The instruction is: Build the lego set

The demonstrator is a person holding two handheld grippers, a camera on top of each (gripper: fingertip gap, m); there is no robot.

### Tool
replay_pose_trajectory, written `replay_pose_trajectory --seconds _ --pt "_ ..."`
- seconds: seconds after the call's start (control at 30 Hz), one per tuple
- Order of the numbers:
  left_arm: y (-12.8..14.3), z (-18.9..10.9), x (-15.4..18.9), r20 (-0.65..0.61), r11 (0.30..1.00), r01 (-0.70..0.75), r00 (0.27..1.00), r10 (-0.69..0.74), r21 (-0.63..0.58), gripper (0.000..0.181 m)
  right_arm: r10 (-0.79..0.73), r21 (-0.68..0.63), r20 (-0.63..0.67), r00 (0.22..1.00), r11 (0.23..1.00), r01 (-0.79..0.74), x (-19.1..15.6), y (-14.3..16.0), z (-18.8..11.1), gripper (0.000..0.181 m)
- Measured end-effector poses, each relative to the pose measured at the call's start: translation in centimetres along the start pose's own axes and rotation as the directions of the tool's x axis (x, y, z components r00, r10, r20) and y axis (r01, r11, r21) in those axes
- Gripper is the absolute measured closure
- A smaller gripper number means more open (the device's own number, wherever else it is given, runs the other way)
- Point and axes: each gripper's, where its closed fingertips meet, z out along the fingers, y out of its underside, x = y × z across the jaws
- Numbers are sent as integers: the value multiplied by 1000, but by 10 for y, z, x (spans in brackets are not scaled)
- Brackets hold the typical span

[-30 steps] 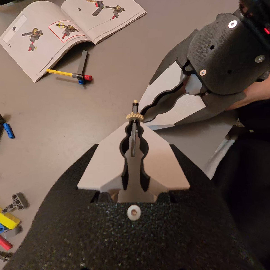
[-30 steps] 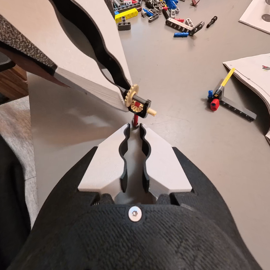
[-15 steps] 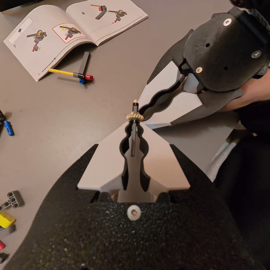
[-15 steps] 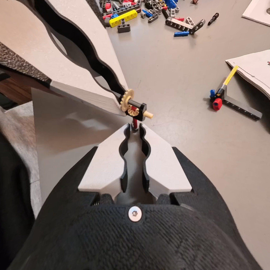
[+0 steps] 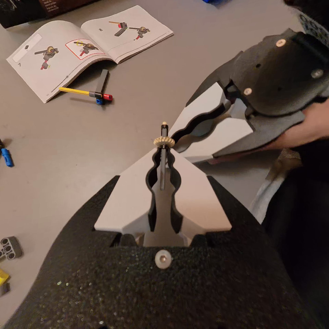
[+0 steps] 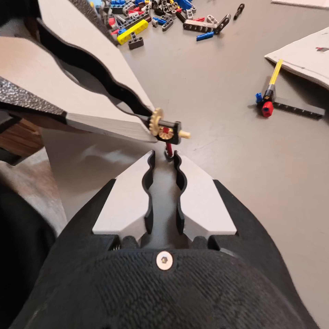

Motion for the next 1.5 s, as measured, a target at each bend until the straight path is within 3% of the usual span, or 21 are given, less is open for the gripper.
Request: replay_pose_trajectory --seconds 0.17,0.27,0.4,0.5,0.6,0.7,0.83,0.93,1.07,1.17,1.5 --pt "2 -1 3 24 999 -27 999 27 17 176 14 -2 16 1000 1000 -14 2 1 -1 169" --pt "3 -1 4 35 999 -35 999 35 7 176 -34 -5 -15 999 999 34 -1 2 -1 162" --pt "5 -2 5 20 993 -87 996 89 -78 176 -34 -4 -7 999 999 34 -3 2 -1 159" --pt "4 -1 6 13 977 -147 989 151 -156 176 -3 0 50 999 1000 3 -5 1 -1 156" --pt "3 0 8 -12 966 -157 987 158 -205 176 -36 0 172 984 999 37 -13 3 -7 142" --pt "2 0 8 -23 960 -163 987 162 -226 176 -115 49 207 972 993 107 -2 3 -22 147" --pt "3 0 10 -50 956 -171 985 164 -239 176 -276 258 313 909 946 198 2 -15 -48 142" --pt "3 0 10 -59 954 -178 984 169 -243 176 -320 344 412 853 922 180 2 -28 -58 150" --pt "3 0 11 -64 952 -191 981 180 -238 176 -338 314 505 794 929 196 -5 -29 -49 157" --pt "4 -1 13 -79 950 -203 979 190 -238 176 -404 313 507 761 909 275 -6 -28 -42 175" --pt "4 -1 14 -94 934 -269 963 253 -235 176 -512 362 556 655 858 363 -8 -25 -44 176"
